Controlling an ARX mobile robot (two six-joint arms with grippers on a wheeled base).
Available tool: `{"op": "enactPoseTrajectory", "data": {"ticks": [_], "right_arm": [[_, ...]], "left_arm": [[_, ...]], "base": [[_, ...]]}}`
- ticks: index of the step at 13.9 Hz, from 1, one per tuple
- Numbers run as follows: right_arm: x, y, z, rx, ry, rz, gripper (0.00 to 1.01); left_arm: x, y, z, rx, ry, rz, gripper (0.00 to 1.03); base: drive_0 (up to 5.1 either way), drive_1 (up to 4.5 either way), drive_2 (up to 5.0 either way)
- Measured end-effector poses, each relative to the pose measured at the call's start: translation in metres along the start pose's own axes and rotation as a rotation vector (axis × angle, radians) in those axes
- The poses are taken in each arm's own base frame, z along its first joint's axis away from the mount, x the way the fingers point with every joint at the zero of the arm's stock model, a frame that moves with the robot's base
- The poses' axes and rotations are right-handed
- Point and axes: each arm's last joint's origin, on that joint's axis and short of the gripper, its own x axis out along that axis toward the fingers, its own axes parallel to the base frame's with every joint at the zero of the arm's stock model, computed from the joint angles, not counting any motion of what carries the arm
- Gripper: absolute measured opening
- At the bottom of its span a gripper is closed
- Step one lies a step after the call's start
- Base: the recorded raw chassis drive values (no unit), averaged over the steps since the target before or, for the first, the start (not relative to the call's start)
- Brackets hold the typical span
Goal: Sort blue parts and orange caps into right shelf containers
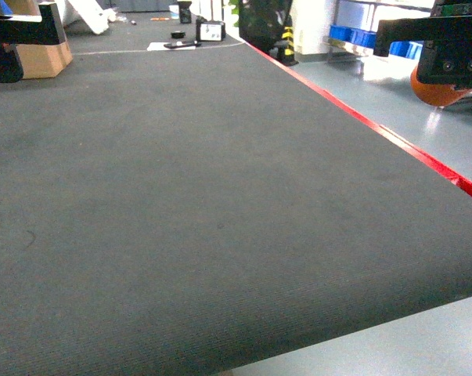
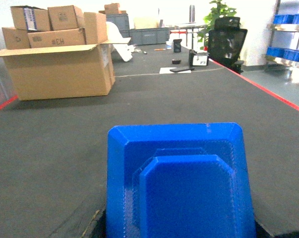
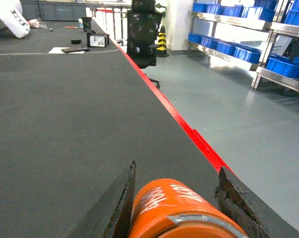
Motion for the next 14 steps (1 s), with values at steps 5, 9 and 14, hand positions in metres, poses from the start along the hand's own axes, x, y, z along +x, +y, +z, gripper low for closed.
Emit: {"op": "enactPoseTrajectory", "data": {"ticks": [5,9,14], "right_arm": [[0.0,0.0,0.0,0.0,0.0,0.0,0.44],[0.0,0.0,0.0,0.0,0.0,0.0,0.44],[0.0,0.0,0.0,0.0,0.0,0.0,0.44]], "left_arm": [[0.0,0.0,0.0,0.0,0.0,0.0,0.44],[0.0,0.0,0.0,0.0,0.0,0.0,0.44],[0.0,0.0,0.0,0.0,0.0,0.0,0.44]], "base": [[-1.4,-1.38,-1.4],[-1.4,-1.38,-1.4],[-1.4,-1.36,-1.4]]}}
